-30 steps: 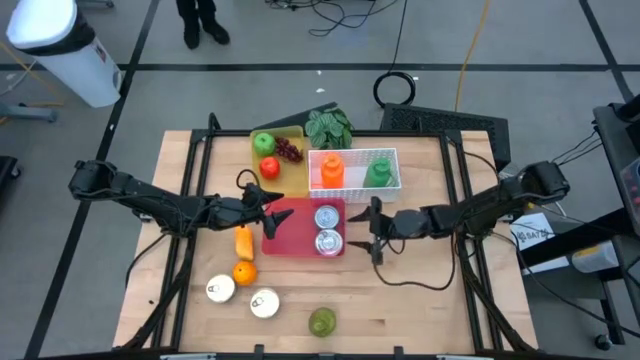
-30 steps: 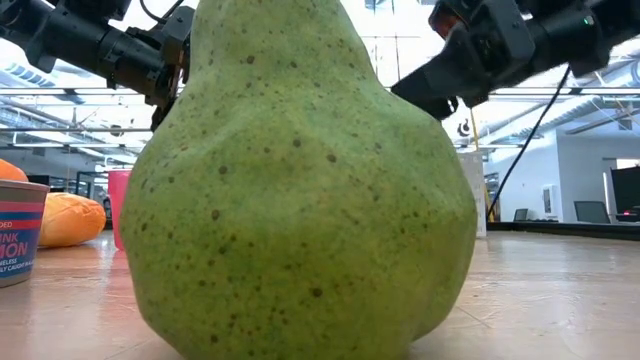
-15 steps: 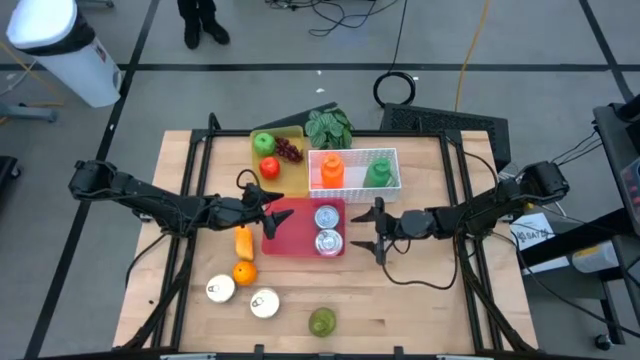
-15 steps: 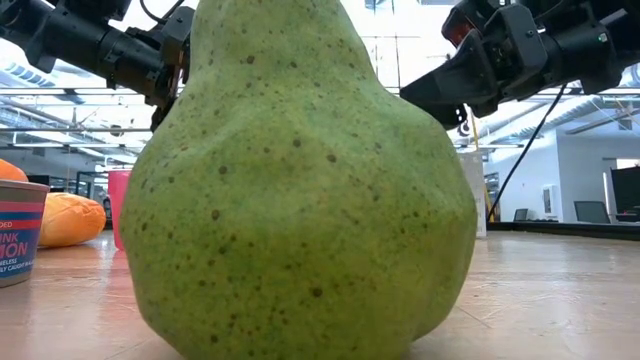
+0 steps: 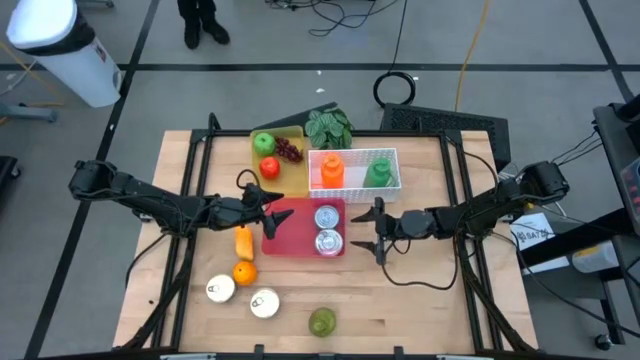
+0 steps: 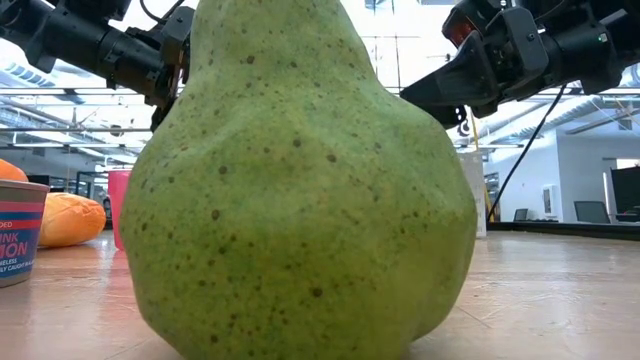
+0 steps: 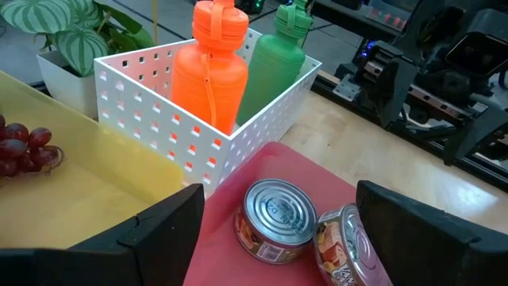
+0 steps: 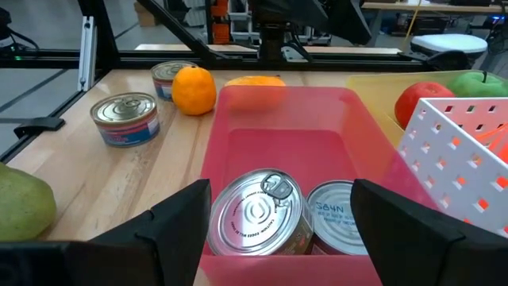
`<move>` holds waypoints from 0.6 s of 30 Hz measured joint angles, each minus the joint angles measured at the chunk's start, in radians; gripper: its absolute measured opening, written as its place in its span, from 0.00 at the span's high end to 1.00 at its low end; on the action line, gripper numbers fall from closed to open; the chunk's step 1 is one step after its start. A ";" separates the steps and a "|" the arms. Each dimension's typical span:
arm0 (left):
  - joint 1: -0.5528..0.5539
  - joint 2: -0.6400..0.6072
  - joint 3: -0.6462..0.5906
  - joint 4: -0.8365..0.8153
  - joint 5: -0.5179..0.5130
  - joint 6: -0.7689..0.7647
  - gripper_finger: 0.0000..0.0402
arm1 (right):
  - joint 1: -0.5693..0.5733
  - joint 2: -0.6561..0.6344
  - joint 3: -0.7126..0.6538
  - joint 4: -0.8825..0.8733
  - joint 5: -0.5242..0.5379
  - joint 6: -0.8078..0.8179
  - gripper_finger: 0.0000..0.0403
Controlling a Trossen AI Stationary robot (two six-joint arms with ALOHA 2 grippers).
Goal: Pick & Place Food Item
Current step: Put the mango in the yellow bin
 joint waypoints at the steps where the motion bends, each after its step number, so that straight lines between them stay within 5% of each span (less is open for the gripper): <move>1: 0.000 0.000 0.000 0.000 0.000 0.000 0.15 | 0.000 0.000 0.000 0.000 0.000 0.000 0.30; 7: 0.000 0.000 0.000 0.000 0.000 0.000 0.15 | 0.000 -0.003 0.000 -0.023 0.000 0.000 0.30; 18: 0.000 0.000 0.000 0.000 0.000 0.000 0.15 | 0.002 -0.195 0.001 -0.418 -0.029 0.066 0.30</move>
